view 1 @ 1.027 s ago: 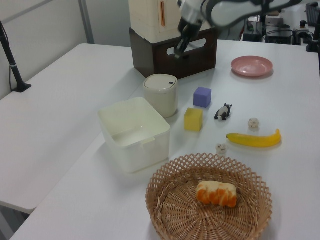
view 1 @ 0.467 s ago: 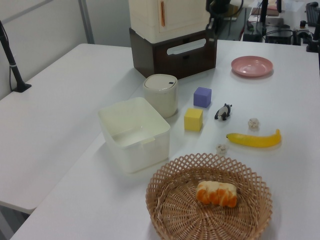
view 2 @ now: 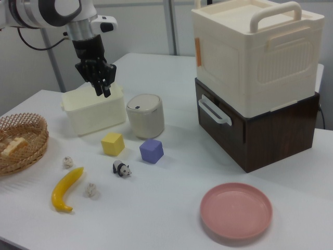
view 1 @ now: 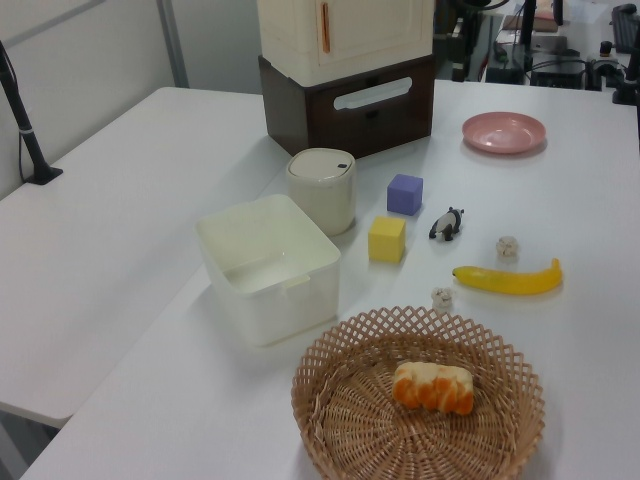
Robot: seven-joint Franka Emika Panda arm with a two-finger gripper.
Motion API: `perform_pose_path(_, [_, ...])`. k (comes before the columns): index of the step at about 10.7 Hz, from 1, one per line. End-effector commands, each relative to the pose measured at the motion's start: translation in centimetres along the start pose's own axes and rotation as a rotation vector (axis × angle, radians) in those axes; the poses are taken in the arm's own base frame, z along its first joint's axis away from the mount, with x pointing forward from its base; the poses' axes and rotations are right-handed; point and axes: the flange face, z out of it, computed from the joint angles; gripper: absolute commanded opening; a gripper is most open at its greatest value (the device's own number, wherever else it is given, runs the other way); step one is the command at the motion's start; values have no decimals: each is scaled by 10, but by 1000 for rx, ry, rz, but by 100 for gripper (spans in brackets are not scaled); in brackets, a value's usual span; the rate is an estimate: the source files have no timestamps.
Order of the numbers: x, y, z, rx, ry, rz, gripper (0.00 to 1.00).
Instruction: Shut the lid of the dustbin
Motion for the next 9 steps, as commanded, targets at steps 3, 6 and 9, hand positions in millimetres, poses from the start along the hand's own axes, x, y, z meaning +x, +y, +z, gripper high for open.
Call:
perform_pose_path(3, [-10,3,1,4,-25,-11,100])
perform_pose_path(6, [-11,1,3,5,-34,-12,100])
perform_pose_path(9, [-11,2,2,5,-34,-9,100])
